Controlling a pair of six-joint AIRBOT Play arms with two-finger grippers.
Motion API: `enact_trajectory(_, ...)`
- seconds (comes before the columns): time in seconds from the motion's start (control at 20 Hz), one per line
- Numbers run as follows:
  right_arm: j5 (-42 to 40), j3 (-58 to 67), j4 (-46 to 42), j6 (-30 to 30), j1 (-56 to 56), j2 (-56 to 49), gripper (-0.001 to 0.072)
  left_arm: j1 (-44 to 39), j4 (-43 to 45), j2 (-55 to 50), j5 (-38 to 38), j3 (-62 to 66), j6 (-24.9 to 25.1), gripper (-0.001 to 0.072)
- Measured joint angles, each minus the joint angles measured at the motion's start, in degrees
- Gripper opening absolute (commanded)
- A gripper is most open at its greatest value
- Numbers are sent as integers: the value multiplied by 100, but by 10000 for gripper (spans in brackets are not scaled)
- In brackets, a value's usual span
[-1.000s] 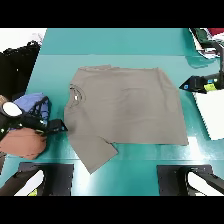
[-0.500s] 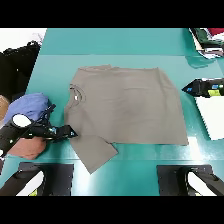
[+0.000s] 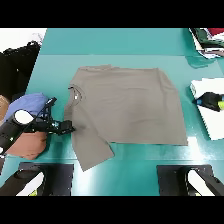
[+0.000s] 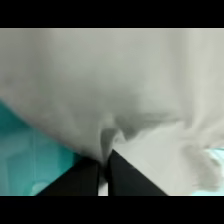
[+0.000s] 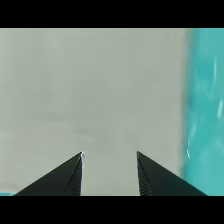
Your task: Fold the shirts.
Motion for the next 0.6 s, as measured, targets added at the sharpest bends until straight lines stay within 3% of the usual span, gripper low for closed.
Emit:
enact_trajectory(0.05,55,-313,-136,0,-326,94,585,2,4,0,-35,79,4,27)
enact_trajectory(0.25,120,-1495,-382,-13,-1377,238,563,-7,-7,0,-70,289,46,28)
enact_trajectory(0.3,114,-1755,-411,-26,-1521,197,500,-7,-9,0,-83,310,55,28)
enact_trajectory(0.6,-195,-2540,-223,-66,-1777,-428,445,-9,-15,0,-92,363,96,28)
